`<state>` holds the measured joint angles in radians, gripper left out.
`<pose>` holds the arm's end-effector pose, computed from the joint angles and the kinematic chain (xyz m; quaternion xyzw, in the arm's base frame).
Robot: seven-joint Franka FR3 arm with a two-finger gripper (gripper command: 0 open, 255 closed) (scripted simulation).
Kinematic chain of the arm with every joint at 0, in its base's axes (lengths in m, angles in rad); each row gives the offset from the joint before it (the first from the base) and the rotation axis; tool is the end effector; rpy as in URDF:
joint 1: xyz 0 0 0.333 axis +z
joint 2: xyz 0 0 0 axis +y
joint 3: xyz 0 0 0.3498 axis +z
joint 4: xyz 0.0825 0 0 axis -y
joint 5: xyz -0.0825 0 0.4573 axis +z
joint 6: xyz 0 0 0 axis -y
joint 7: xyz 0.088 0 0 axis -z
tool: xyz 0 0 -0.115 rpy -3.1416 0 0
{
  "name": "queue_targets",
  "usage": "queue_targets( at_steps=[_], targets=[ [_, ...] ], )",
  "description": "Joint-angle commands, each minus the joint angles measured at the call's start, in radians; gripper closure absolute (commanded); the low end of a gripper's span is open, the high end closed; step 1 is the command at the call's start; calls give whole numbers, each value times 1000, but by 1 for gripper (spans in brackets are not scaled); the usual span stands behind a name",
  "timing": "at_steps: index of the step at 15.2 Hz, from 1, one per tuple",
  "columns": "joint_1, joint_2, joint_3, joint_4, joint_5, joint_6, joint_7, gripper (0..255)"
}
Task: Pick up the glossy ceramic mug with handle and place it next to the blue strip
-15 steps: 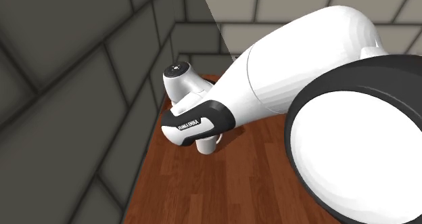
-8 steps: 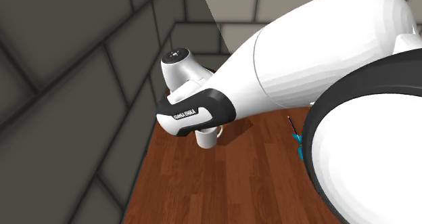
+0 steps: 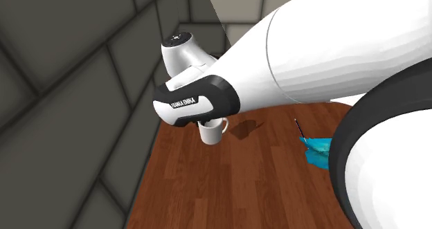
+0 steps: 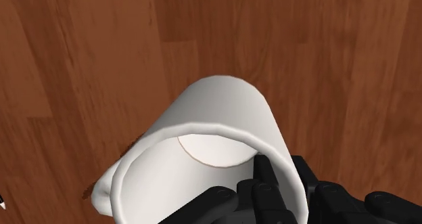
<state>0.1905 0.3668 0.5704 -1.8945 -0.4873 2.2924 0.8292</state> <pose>0.5316 0.4591 0.3280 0.9893 0.0979 0.1048 0.0265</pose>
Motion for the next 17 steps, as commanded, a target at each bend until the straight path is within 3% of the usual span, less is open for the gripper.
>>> queue_targets(
  at_steps=[1,12,17],
  targets=[
    [-6,-16,8,8,17,-20,-14,255],
    [-24,-84,37,68,89,-130,-75,255],
    [-133,-271,39,-153,214,-34,-206,255]
  ],
)
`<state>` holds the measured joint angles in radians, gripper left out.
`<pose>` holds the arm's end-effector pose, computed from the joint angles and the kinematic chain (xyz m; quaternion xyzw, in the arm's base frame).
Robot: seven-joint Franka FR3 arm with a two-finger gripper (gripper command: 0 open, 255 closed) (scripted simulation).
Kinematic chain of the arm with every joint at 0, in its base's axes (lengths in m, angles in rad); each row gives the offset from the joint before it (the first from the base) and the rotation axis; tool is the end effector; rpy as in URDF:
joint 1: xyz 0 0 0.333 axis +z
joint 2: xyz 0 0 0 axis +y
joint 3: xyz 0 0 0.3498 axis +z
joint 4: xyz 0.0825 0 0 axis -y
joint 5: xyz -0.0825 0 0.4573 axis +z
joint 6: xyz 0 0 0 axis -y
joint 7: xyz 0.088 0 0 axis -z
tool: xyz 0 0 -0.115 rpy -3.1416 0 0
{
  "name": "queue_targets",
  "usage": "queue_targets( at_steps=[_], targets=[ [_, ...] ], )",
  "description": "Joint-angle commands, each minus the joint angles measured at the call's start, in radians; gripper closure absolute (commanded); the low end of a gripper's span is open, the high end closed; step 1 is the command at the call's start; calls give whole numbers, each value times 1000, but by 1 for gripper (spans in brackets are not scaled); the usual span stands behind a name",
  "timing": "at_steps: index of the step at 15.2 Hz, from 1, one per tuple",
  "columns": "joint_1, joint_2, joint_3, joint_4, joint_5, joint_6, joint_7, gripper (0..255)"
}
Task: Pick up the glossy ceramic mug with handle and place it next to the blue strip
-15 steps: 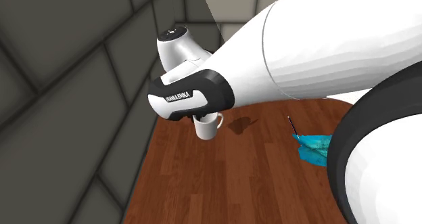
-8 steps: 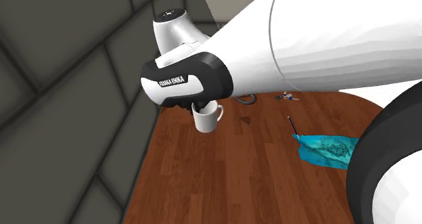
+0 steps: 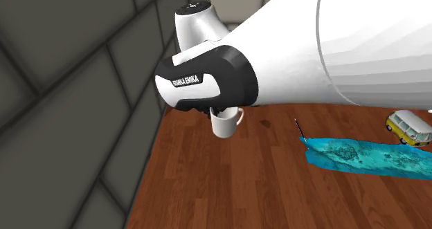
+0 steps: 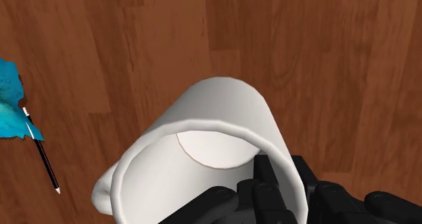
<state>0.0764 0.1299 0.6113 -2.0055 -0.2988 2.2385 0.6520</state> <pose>0.5188 0.4022 0.4045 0.9893 0.0979 0.1045 0.0267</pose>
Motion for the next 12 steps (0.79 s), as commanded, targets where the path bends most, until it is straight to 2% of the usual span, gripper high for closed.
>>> queue_targets(
  at_steps=[1,6,12],
  targets=[
    [-35,-71,-7,-82,53,36,-61,255],
    [-83,-244,-59,-263,190,96,-233,255],
    [-92,-418,-171,-441,306,130,-434,255]
  ],
)
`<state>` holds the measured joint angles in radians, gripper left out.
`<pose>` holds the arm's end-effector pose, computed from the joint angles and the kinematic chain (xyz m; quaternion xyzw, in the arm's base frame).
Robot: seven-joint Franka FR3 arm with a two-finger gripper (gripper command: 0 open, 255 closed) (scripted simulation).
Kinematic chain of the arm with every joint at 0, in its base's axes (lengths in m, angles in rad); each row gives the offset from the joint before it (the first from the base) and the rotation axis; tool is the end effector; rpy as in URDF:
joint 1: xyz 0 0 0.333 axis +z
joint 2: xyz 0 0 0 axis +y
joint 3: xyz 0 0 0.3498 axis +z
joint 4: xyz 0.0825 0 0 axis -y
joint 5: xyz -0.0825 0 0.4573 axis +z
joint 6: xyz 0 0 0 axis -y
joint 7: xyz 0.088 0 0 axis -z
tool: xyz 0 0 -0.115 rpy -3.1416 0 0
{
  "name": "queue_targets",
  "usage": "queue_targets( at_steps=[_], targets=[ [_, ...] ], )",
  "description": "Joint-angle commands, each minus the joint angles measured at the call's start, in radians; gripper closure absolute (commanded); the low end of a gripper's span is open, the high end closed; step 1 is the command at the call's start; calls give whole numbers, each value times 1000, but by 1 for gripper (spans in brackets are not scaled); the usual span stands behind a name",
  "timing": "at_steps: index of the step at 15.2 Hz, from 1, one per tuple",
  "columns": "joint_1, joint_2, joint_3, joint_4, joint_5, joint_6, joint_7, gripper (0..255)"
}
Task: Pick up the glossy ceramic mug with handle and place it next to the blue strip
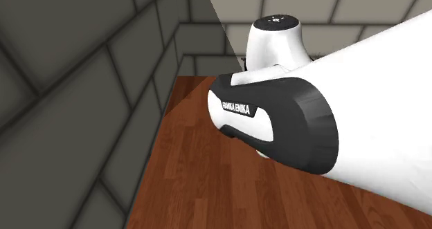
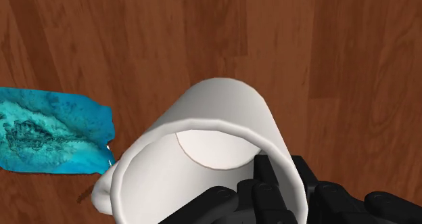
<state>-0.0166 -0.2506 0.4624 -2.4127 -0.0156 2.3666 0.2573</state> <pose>0.4783 0.2288 0.3974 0.9894 0.0973 0.1044 0.0274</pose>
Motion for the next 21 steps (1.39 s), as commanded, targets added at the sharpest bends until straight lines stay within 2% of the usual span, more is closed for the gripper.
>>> queue_targets(
  at_steps=[1,5,10,21],
  targets=[
    [0,-63,-43,-60,36,4,-71,255],
    [-6,-156,-131,-154,68,9,-192,255],
    [-30,-253,-244,-247,74,5,-336,255],
    [-152,-371,-502,-343,-1,-16,-647,255]
  ],
)
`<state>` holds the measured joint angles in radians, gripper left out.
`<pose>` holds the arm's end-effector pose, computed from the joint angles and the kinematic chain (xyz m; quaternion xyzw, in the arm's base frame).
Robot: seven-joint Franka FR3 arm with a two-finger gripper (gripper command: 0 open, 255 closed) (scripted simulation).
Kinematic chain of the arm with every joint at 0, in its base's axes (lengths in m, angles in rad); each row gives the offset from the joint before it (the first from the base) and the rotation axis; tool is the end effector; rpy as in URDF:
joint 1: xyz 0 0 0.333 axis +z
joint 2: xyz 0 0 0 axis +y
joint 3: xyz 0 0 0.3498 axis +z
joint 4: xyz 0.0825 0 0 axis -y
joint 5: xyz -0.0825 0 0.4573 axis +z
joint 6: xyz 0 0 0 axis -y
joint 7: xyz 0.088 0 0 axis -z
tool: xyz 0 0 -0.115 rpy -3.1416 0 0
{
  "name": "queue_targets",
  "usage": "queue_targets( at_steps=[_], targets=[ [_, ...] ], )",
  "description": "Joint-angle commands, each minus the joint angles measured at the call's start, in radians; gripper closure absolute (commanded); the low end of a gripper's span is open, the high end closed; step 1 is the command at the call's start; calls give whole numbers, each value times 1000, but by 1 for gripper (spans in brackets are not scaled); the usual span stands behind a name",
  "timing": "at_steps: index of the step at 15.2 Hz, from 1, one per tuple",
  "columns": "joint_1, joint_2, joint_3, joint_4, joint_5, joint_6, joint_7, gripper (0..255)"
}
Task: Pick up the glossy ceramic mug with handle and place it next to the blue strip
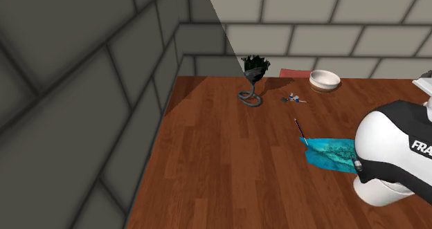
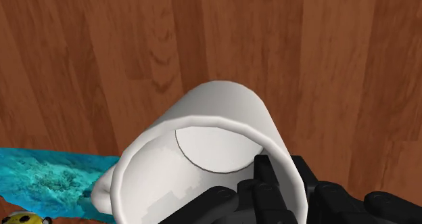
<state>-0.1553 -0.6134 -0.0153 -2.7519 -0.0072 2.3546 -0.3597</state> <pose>0.4008 -0.0686 0.3967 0.9894 0.0970 0.1045 0.0266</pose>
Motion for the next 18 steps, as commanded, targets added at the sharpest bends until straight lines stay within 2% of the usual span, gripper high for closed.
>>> queue_targets(
  at_steps=[1,8,14,18],
  targets=[
    [-27,-10,-48,-5,-18,-5,-59,255],
    [-113,18,-217,29,-78,-10,-260,255],
    [-159,94,-363,108,-102,-12,-432,255],
    [-154,127,-376,75,-99,53,-441,255]
  ],
)
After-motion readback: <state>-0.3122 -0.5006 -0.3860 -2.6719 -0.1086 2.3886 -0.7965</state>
